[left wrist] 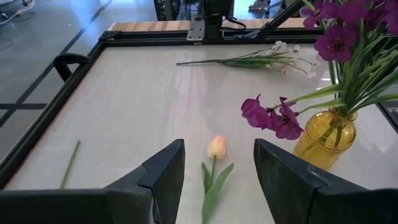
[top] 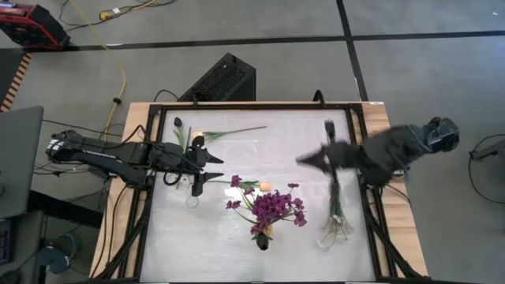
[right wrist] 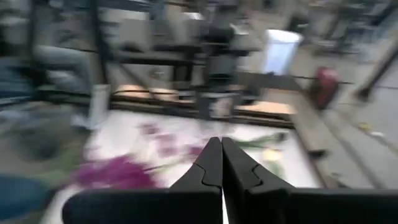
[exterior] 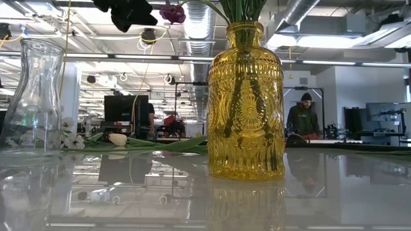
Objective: Sort flowers into vase by color
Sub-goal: Put the black flower into the yellow vase
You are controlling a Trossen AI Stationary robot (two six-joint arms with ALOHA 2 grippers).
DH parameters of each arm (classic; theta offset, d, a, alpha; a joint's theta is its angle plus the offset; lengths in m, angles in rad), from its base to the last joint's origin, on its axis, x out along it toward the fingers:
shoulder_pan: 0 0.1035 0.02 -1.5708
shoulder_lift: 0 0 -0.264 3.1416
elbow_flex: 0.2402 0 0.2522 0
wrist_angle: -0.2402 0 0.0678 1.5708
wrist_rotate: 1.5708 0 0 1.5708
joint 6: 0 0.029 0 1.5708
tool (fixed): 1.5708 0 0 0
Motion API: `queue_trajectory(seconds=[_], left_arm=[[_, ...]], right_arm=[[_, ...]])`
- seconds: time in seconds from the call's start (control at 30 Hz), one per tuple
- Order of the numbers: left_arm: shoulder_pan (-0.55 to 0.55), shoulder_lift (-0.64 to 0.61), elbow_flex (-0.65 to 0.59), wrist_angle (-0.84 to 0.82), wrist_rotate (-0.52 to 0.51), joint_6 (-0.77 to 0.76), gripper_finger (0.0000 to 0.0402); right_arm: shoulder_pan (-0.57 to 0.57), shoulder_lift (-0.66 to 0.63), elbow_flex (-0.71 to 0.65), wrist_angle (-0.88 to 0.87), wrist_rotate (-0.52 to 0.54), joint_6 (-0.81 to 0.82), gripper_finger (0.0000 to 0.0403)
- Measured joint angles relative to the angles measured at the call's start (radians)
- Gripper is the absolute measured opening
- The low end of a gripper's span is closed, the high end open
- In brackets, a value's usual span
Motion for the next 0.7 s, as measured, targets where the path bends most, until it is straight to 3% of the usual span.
queue_trajectory(seconds=[0.07,0.2,0.33,0.43,0.57,0.63,0.7], left_arm=[[0.000,0.000,0.000,0.000,0.000,0.000,0.0181],[0.000,0.000,0.000,-0.006,-0.001,-0.004,0.0181],[0.000,0.000,0.000,-0.046,-0.002,-0.023,0.0181],[0.001,0.000,0.000,-0.117,-0.081,-0.089,0.0181],[0.049,0.000,0.000,-0.298,-0.349,-0.320,0.0181],[0.123,0.000,0.000,-0.421,-0.331,-0.428,0.0181],[0.218,0.008,0.000,-0.505,-0.227,-0.485,0.0181]], right_arm=[[-0.140,0.016,-0.001,0.003,-0.125,-0.040,0.0020],[-0.435,0.068,-0.047,0.006,-0.495,-0.083,0.0020],[-0.675,0.135,-0.154,0.062,-0.709,-0.093,0.0020],[-0.785,0.183,-0.266,0.173,-0.795,-0.091,0.0020],[-0.830,0.242,-0.404,0.329,-0.843,-0.056,0.0020],[-0.828,0.270,-0.452,0.370,-0.860,-0.054,0.0020],[-0.818,0.290,-0.484,0.399,-0.864,-0.054,0.0021]])
